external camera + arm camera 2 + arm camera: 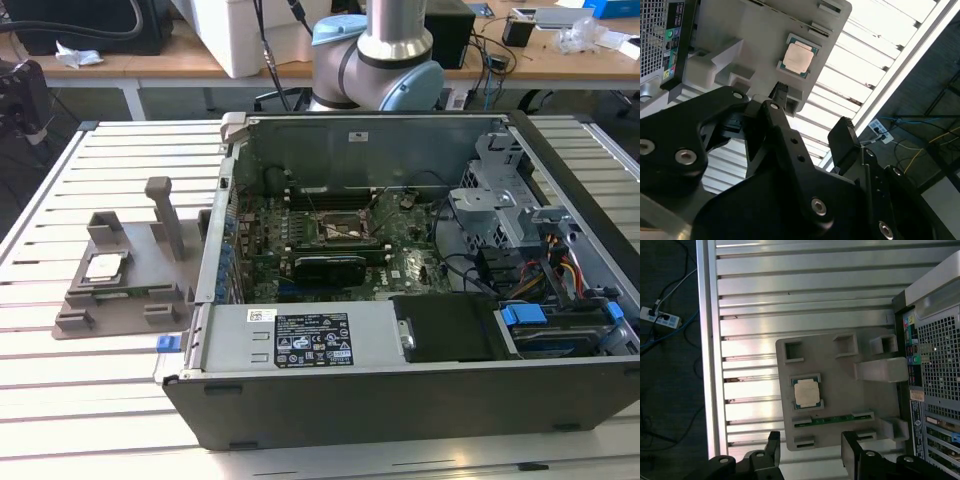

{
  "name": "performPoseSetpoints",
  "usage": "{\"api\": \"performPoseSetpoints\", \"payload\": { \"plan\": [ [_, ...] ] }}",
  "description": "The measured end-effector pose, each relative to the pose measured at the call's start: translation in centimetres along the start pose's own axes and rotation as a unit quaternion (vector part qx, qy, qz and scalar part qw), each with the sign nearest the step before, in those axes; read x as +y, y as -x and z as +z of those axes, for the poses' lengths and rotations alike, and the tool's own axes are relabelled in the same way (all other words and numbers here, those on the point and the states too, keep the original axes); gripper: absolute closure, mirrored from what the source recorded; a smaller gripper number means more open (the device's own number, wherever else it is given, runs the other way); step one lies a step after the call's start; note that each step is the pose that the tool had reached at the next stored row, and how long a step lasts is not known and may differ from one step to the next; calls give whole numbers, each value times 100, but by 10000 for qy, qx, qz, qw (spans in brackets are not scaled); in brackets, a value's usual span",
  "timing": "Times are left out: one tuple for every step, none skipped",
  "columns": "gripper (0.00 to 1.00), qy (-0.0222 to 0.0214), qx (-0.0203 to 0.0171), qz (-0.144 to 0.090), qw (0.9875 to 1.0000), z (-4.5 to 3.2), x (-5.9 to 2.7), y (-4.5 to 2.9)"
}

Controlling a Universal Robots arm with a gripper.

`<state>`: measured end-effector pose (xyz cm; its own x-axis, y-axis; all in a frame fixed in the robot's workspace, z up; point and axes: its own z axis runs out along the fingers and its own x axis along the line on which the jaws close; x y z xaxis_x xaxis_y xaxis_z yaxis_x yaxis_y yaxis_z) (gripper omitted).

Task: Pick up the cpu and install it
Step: 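Pick up the cpu and move it towards the insertion slot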

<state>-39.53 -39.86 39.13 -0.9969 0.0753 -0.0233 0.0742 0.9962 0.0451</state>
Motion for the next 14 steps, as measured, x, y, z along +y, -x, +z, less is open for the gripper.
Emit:
{"api": "performPoseSetpoints", "payload": {
  "plan": [
    [40, 0, 0, 0, 10000, 0, 0, 0],
    [40, -14, -2, 0, 10000, 2, 2, 1],
    [40, -60, -4, -3, 10000, 1, 3, 5],
    [40, -110, -5, -20, 9999, 0, 3, 10],
    [40, -148, -7, -47, 9999, 1, 3, 13],
    [40, -166, -6, -157, 9997, 3, 2, 16],
    [40, -164, -2, -275, 9995, 3, 3, 16],
    [40, -162, 1, -367, 9992, 4, 3, 17],
    [40, -159, 4, -477, 9987, 4, 3, 18],
    [40, -159, 4, -479, 9987, 4, 3, 18],
    [40, -159, 4, -479, 9987, 4, 3, 18],
    [40, -159, 4, -479, 9987, 5, 3, 18],
    [40, -158, 3, -479, 9987, 11, 3, 18],
    [40, -159, 4, -479, 9987, 17, 3, 18]
  ]
}}
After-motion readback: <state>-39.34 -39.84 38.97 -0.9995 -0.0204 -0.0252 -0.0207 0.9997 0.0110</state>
